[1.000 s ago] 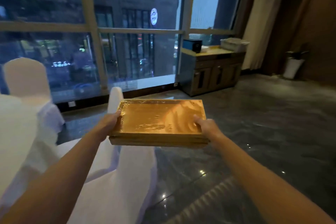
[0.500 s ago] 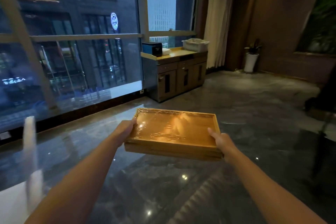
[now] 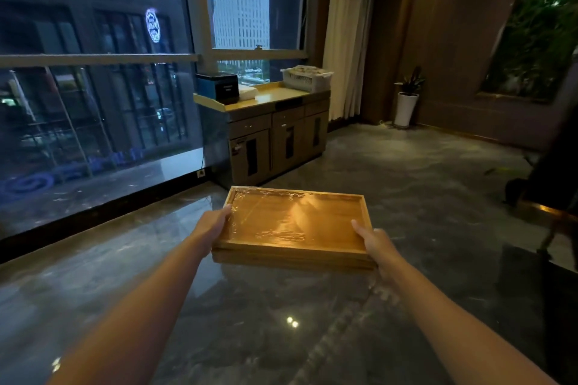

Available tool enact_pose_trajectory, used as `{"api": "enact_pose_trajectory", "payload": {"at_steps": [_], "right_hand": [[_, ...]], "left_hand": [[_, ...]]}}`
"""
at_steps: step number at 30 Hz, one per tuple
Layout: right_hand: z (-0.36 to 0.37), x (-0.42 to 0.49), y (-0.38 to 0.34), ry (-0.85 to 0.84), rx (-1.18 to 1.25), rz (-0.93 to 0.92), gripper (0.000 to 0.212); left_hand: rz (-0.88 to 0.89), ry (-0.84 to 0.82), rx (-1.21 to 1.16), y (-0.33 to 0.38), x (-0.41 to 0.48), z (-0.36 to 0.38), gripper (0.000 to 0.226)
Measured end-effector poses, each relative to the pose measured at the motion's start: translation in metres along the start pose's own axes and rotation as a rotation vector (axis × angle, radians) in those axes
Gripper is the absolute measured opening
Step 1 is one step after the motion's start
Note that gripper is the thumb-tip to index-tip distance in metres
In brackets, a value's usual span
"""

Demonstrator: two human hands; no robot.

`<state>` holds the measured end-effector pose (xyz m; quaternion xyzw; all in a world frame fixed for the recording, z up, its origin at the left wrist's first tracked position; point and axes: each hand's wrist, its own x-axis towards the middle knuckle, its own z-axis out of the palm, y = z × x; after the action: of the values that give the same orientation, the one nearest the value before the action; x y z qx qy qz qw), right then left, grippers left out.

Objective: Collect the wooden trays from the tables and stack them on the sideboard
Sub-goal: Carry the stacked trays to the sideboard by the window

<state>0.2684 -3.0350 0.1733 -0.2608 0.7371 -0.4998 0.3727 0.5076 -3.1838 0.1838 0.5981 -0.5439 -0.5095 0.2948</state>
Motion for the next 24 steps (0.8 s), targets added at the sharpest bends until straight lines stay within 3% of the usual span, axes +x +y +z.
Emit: {"api": "enact_pose_trajectory", "payload": {"at_steps": [5,14,24], "right_hand": [[-0.017,0.159,-0.027,0.02,0.013,0.007,0.042],[-0.039,0.448,-0.128,-0.049,-0.03,-0.017,0.055],[0.036,0.755,-0.23,-0.135,-0.002,-0.026,0.051]], "left_hand": [[-0.048,-0.065,-0.102,0.046,0.133,0.078,0.05],[-0.036,0.003,-0.141,0.173,0.354,0.187,0.057],[-0.058,0.05,-0.159,0.268,0.663,0.236,0.055]]}}
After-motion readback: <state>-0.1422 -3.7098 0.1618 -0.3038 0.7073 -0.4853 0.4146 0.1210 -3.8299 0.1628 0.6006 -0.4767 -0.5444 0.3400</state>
